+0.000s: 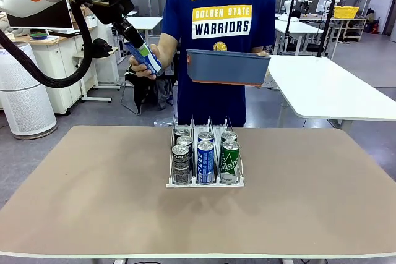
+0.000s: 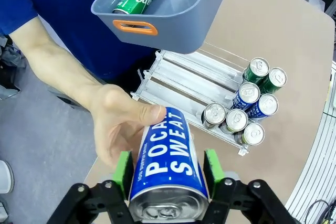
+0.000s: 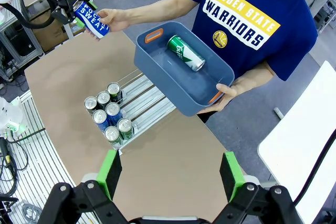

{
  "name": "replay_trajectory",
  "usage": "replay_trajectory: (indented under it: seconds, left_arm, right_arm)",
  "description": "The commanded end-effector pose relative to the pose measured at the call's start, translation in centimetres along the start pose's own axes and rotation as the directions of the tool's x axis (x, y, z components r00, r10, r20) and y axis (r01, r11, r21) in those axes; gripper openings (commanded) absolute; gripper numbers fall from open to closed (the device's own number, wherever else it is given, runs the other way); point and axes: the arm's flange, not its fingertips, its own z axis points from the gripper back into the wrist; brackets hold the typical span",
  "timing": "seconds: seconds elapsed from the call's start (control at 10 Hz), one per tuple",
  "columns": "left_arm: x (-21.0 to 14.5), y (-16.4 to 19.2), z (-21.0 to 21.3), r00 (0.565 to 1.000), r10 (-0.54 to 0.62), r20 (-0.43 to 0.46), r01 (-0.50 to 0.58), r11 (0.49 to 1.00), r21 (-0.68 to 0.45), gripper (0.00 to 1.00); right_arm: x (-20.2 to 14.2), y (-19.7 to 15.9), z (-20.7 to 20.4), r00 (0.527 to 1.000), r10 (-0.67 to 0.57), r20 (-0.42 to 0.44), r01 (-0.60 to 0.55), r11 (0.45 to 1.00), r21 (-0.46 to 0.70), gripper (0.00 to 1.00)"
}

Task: Fill the beverage cans into the dispenser.
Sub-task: Pick up the Ionic drink handed by the human.

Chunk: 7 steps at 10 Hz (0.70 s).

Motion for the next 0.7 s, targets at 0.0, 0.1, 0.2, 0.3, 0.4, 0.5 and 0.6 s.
replay_trajectory:
  seconds: [0.0,0.1,0.2,0.3,0.4,0.5,0.6]
  left_arm:
    - [-0.04,-0.09,0.16,1.0,0.01,-0.001,-0.01,1.0,0.017,0.0]
    - [-0.11,-0.04,0.34,1.0,0.01,0.004,-0.01,1.0,0.025,0.0]
    - [-0.15,-0.07,0.44,1.0,0.012,0.003,-0.012,1.0,0.025,0.12]
    - [-0.18,-0.16,0.49,1.0,0.02,-0.008,-0.019,0.999,0.031,0.02]
    - [-0.28,-0.14,0.57,0.999,0.027,-0.02,-0.026,0.999,0.034,0.0]
    - [-0.36,-0.13,0.6,0.999,0.024,-0.045,-0.023,0.999,0.03,0.0]
    - [-0.3,-0.15,0.59,0.998,0.024,-0.059,-0.022,0.999,0.032,0.0]
  right_arm:
    - [0.04,0.12,-0.06,1.0,0.0,-0.001,0.0,1.0,0.009,1.0]
    - [0.04,0.12,-0.06,1.0,0.0,-0.001,0.0,1.0,0.009,1.0]
    - [0.04,0.12,-0.06,1.0,0.0,-0.001,0.0,1.0,0.009,1.0]
    - [0.04,0.12,-0.06,1.0,0.0,-0.001,0.0,1.0,0.009,1.0]
    - [0.04,0.12,-0.06,1.0,0.0,-0.001,0.0,1.0,0.009,1.0]
    - [0.04,0.12,-0.06,1.0,0.0,-0.001,0.0,1.0,0.009,1.0]
    - [0.04,0.12,-0.06,1.0,0.0,-0.001,0.0,1.0,0.009,1.0]
